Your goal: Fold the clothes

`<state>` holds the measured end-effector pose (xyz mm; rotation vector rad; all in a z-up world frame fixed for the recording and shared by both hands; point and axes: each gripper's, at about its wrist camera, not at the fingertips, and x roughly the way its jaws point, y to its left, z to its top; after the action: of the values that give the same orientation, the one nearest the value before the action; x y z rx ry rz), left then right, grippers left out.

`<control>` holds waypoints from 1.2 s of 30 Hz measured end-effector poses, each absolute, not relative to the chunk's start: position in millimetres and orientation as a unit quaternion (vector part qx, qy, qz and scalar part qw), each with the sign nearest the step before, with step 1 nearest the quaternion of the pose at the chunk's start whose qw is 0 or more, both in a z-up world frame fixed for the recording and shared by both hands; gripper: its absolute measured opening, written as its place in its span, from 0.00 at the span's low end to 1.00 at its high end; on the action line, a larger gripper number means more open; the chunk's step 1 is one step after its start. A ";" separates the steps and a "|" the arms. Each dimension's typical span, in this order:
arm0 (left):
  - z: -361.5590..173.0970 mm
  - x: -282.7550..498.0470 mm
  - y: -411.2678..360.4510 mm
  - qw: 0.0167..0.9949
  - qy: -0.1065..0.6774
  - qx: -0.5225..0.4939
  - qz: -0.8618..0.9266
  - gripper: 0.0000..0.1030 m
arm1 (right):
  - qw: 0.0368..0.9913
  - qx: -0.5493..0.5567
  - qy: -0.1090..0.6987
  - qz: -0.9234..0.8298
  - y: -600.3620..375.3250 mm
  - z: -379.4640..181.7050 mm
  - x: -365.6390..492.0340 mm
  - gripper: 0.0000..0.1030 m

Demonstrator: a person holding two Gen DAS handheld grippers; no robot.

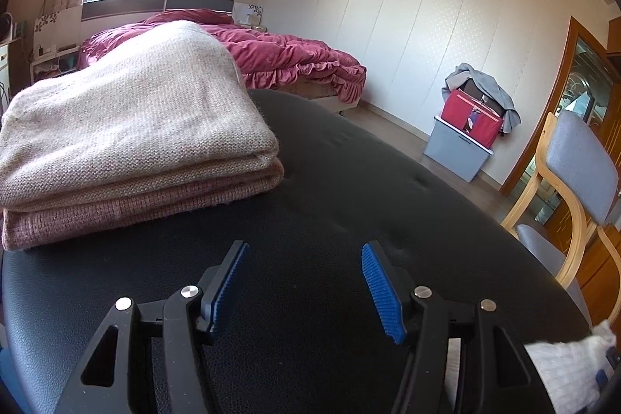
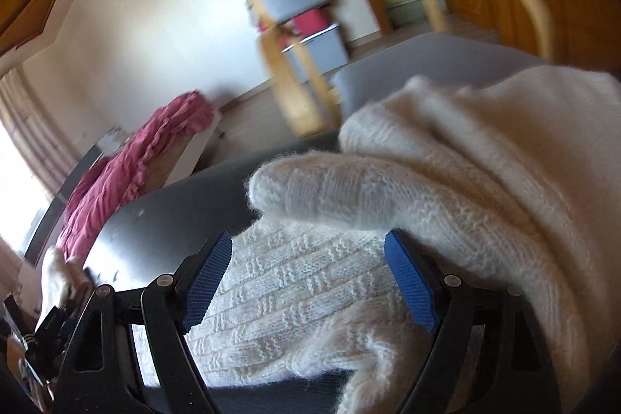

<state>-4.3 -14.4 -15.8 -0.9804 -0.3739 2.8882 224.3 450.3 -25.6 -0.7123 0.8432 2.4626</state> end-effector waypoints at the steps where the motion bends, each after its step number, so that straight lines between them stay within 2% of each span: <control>1: -15.6 -5.6 -14.1 0.035 -0.120 -0.319 0.939 0.60 | 0.241 -0.258 0.292 0.889 459.9 -24.8 235.8 0.81; 2: -15.1 -4.4 -13.4 0.034 -0.118 -0.318 0.940 0.60 | 0.266 -0.259 0.278 0.886 471.1 -25.3 248.6 0.81; 6: -13.5 -3.7 -12.0 0.033 -0.112 -0.317 0.941 0.60 | 0.309 -0.218 0.357 0.854 513.0 -33.8 297.0 0.81; 12: -14.9 -5.8 -8.4 0.034 -0.098 -0.322 0.941 0.60 | 0.461 -0.213 0.328 0.797 585.9 -30.9 376.1 0.81; 16: -13.6 -3.7 -1.9 0.033 -0.085 -0.321 0.943 0.60 | 0.531 -0.245 0.292 0.756 615.1 -15.6 391.3 0.81; 20: -15.7 -5.4 1.7 0.031 -0.074 -0.325 0.942 0.60 | 0.473 -0.225 0.240 0.817 554.1 17.7 362.8 0.81; 23: -17.5 -7.4 4.9 0.029 -0.065 -0.329 0.941 0.60 | 0.351 -0.210 0.260 0.875 489.5 35.2 333.8 0.84; 28: -18.9 -8.0 6.0 0.025 -0.061 -0.333 0.941 0.60 | 0.191 -0.247 0.309 0.898 430.1 16.4 242.9 0.86; 31: -21.9 -11.3 5.6 0.023 -0.062 -0.342 0.937 0.60 | 0.130 -0.271 0.308 0.903 377.7 -0.2 187.9 0.86; 36: -23.3 -12.4 7.0 0.024 -0.059 -0.347 0.936 0.60 | 0.071 -0.338 0.238 0.908 315.6 -29.9 147.3 0.86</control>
<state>-12.4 7.0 -23.3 -1.0745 -0.1838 2.8951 147.3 315.6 -29.9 -1.0158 0.7164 2.7299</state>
